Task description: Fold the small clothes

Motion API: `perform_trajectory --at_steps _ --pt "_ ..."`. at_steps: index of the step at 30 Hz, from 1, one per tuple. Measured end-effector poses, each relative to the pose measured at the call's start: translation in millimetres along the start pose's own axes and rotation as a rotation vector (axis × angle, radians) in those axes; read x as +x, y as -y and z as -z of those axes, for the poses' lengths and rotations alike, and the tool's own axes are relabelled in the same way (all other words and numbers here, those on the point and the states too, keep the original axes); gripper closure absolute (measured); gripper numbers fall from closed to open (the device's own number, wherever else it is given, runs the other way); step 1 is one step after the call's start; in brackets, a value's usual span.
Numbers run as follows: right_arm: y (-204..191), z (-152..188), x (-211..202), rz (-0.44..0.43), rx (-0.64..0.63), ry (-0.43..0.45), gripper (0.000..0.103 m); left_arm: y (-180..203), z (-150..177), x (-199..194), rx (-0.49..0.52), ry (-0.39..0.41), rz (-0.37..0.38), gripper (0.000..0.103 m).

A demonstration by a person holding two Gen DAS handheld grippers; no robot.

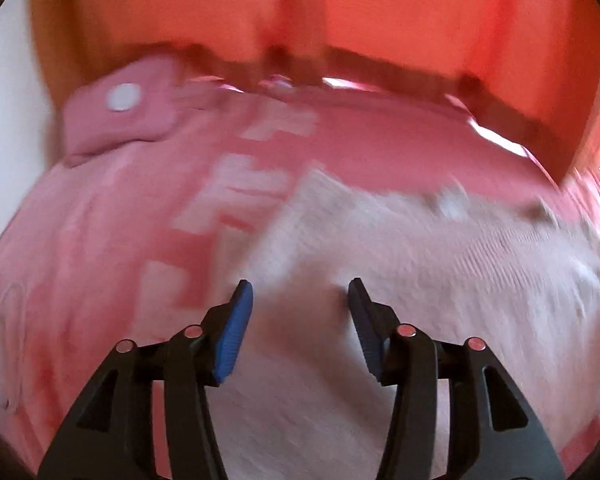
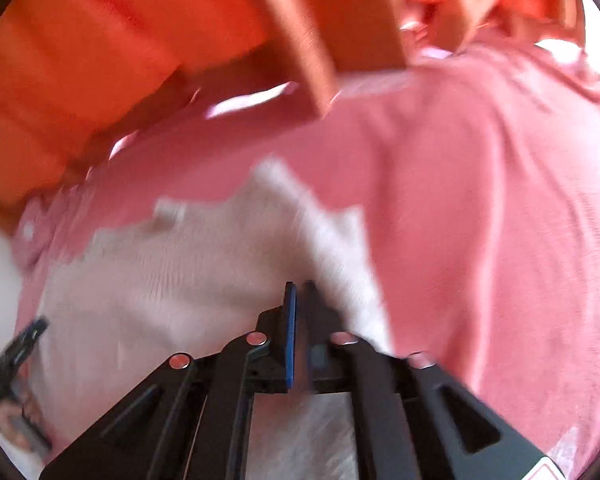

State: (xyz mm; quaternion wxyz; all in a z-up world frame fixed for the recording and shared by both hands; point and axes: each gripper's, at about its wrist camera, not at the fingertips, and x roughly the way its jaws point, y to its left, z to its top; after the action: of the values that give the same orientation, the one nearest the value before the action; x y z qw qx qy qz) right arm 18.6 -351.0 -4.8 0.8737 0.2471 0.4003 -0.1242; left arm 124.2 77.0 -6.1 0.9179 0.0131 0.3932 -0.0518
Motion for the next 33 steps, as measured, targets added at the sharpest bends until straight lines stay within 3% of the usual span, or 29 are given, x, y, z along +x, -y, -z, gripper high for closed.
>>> perform_trajectory --at_steps 1,3,4,9,11,12,16,17,18,20,21,26,28,30,33 --pt "-2 -4 2 -0.004 0.014 0.022 0.069 -6 -4 1 -0.029 0.010 0.000 0.040" --pt "-4 -13 6 0.011 0.028 0.042 0.048 -14 -13 8 -0.091 0.012 -0.004 0.033" --pt "-8 -17 12 0.020 0.032 0.039 0.046 -15 -16 16 -0.113 -0.007 0.013 0.033" --pt "-28 -14 52 0.037 0.019 -0.046 0.048 -14 -22 49 -0.187 -0.079 0.039 0.036" --pt "-39 -11 49 0.066 -0.046 -0.020 0.080 -11 -24 50 -0.177 -0.073 0.051 0.065" --pt "-42 -13 38 0.037 -0.044 0.020 0.091 -11 -27 49 -0.172 -0.069 0.062 0.094" --pt "-41 -20 -13 -0.141 0.026 0.197 0.095 -11 -37 24 -0.204 0.021 0.089 0.094" --pt "-39 -22 -12 -0.120 0.026 0.200 0.095 -10 -39 22 -0.187 0.035 0.069 0.093" --pt "-35 -22 2 -0.051 0.022 0.144 0.095 -9 -39 27 -0.167 0.027 0.042 0.093" --pt "-25 -16 38 0.057 0.034 0.000 0.095 -9 -31 51 -0.151 -0.050 -0.003 0.093" --pt "-20 -14 49 0.070 0.045 -0.040 0.095 -11 -27 59 -0.160 -0.079 -0.008 0.093" --pt "-27 -20 19 0.016 0.025 0.043 0.090 -12 -30 51 -0.158 -0.050 -0.007 0.093" --pt "-30 -18 25 0.104 0.003 0.029 0.087 -11 -27 55 -0.158 -0.074 -0.011 0.091" --pt "-36 -17 13 0.137 -0.014 0.081 0.083 -11 -27 47 -0.165 -0.059 0.001 0.091" --pt "-59 -10 -18 0.020 -0.067 0.171 0.083 -3 -27 12 -0.163 0.017 0.066 0.090"
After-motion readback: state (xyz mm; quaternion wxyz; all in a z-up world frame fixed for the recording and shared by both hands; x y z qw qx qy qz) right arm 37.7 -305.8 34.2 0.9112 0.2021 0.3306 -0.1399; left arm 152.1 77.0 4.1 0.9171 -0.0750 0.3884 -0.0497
